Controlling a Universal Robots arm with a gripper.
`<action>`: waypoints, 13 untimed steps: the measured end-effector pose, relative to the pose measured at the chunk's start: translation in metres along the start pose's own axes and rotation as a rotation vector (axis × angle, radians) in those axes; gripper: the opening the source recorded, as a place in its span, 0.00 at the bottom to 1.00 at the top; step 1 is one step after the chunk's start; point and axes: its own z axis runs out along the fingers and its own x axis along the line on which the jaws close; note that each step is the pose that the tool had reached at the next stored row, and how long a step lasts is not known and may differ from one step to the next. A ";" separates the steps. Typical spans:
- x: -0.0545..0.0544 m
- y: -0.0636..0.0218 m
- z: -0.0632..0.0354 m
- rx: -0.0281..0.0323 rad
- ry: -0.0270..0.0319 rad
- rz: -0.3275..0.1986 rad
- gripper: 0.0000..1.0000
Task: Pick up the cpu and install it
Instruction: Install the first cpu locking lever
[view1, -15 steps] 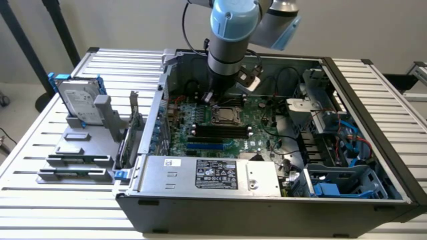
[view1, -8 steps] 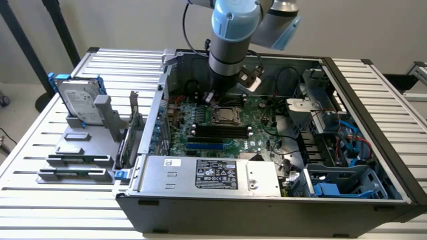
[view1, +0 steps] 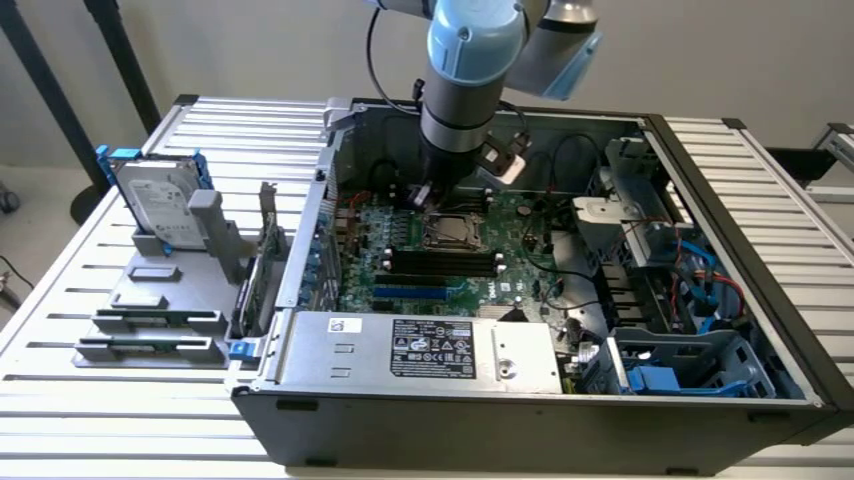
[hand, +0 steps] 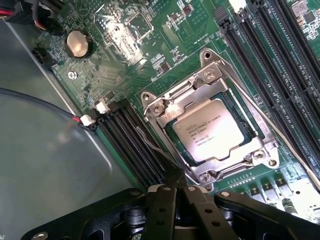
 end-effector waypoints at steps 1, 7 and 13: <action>0.000 0.0005 0.0001 -0.0002 -0.0001 0.000 0.11; 0.002 0.0031 0.0005 -0.0012 -0.0011 0.003 0.11; 0.004 0.0061 0.0009 -0.0017 -0.0019 0.005 0.11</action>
